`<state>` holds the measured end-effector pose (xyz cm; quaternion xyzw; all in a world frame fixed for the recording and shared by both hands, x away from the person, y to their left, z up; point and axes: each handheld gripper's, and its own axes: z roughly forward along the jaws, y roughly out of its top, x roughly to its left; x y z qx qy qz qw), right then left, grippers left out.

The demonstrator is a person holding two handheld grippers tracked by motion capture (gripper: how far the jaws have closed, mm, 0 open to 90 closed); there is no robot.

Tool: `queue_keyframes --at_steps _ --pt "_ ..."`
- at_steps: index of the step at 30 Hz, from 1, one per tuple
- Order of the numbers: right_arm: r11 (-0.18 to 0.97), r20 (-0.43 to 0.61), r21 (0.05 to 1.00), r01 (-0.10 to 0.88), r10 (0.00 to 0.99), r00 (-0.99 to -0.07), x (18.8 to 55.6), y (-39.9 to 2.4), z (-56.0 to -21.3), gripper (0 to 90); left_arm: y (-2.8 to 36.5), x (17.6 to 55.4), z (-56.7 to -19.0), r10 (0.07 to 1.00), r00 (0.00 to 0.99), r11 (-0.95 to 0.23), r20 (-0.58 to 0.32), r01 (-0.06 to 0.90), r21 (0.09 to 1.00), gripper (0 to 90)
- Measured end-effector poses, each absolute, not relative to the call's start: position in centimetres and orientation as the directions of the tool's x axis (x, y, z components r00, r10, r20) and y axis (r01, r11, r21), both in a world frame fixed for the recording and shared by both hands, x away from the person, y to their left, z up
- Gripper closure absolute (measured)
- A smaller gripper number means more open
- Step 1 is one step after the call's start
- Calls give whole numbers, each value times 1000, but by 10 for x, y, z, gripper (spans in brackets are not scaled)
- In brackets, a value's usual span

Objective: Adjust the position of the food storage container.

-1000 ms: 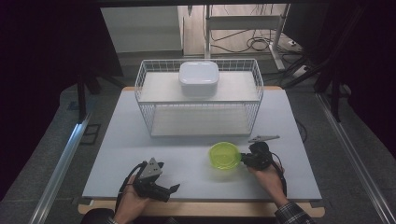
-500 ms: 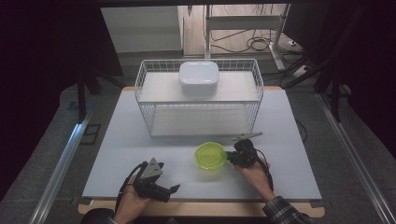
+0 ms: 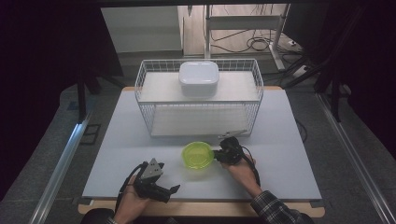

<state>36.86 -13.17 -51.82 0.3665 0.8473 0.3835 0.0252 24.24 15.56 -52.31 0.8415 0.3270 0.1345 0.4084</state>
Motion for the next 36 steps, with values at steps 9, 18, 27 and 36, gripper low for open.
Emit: queue_keyframes --at_steps 9,18,27,36 --pt "482 171 675 559 634 -754 373 -118 -520 842 156 242 -523 658 752 -456 -39 439 774 22" --pt "506 86 685 523 657 -749 368 -136 -509 681 159 243 -523 662 749 -455 -37 440 774 24" --pt "498 48 708 500 673 -738 359 -157 -498 418 163 244 -524 671 741 -456 -27 442 772 30" --pt "475 51 724 500 686 -726 352 -168 -499 177 165 244 -525 675 738 -454 -28 444 772 31"
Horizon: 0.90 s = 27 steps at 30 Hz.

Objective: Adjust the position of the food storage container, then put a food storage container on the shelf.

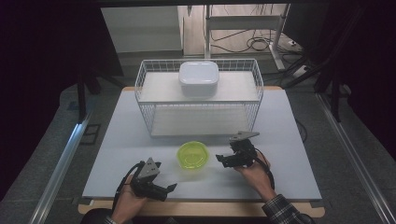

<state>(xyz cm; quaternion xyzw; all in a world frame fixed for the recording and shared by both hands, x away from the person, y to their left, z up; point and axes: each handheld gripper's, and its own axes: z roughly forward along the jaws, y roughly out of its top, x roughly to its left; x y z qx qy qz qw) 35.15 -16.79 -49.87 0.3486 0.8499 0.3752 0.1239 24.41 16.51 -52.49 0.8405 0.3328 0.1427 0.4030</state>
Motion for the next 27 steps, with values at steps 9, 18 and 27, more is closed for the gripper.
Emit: queue_keyframes --at_steps 9,18,27 --pt "491 53 715 498 672 -739 342 -173 -502 88 164 244 -525 672 740 -457 -26 443 771 31" --pt "475 52 733 487 675 -736 342 -176 -498 33 165 244 -525 670 742 -459 -28 443 770 31" --pt "427 125 737 524 675 -727 344 -171 -493 28 164 244 -526 668 744 -466 -23 442 767 31"
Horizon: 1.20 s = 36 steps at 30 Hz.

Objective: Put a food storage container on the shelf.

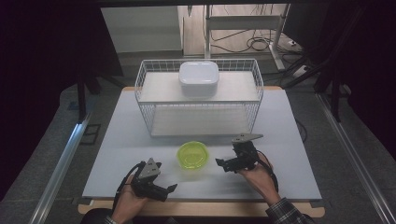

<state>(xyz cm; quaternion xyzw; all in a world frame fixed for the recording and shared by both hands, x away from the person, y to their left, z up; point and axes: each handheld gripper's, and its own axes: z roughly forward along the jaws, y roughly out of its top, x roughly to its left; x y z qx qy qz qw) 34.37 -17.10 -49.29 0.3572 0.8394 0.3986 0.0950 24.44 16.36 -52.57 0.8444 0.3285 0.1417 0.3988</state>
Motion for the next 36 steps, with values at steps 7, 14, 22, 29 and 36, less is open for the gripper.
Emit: queue_keyframes --at_steps 7,14,22,29,36 --pt "424 182 708 565 663 -726 347 -164 -485 70 163 245 -527 667 745 -469 -24 444 764 31" --pt "371 280 699 612 645 -711 355 -155 -480 225 162 245 -527 665 746 -471 -23 443 763 31" --pt "325 370 683 655 619 -693 368 -144 -483 358 161 245 -527 663 749 -478 -19 441 760 31" --pt "278 460 643 713 604 -651 381 -135 -490 508 161 244 -527 663 749 -475 -21 441 761 31" --pt "256 521 589 766 604 -602 388 -130 -498 615 161 244 -527 663 749 -473 -22 441 763 31"
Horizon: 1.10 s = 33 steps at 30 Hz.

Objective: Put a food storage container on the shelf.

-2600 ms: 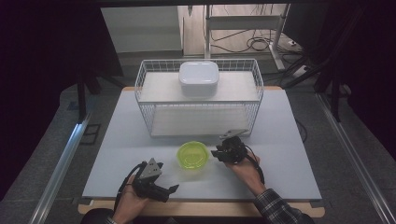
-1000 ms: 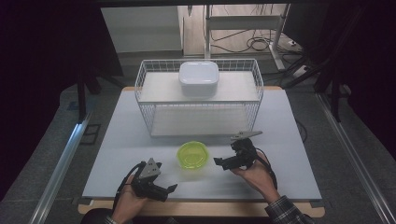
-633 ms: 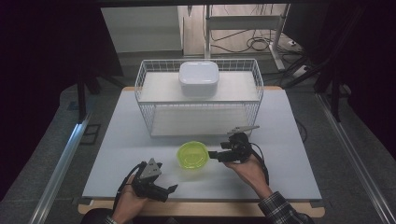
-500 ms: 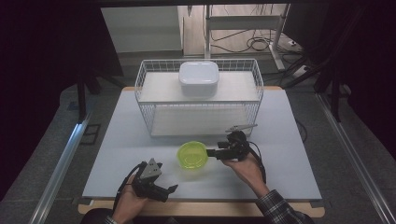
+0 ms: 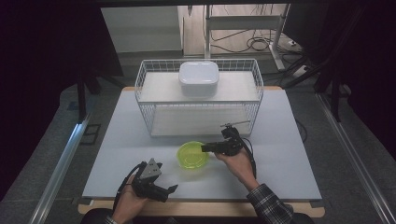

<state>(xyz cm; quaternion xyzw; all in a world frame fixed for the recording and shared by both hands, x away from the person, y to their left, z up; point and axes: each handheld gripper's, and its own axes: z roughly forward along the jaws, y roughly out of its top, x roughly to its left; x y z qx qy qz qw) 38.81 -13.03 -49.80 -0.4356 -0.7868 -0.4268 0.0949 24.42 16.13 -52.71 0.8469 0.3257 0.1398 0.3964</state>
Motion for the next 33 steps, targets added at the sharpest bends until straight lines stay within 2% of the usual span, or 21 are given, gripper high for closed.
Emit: queue_keyframes --at_steps 8,15,21,33 --pt "237 599 543 806 563 -569 390 -133 -501 795 161 244 -527 662 749 -475 -21 440 762 31" --pt "230 650 515 825 522 -552 388 -134 -497 814 161 244 -527 662 749 -473 -21 440 764 31" --pt "239 608 555 797 537 -585 383 -135 -490 816 162 244 -527 664 748 -471 -21 439 765 31" --pt "189 621 587 787 520 -587 379 -151 -470 816 164 244 -525 672 740 -455 -22 437 776 30"
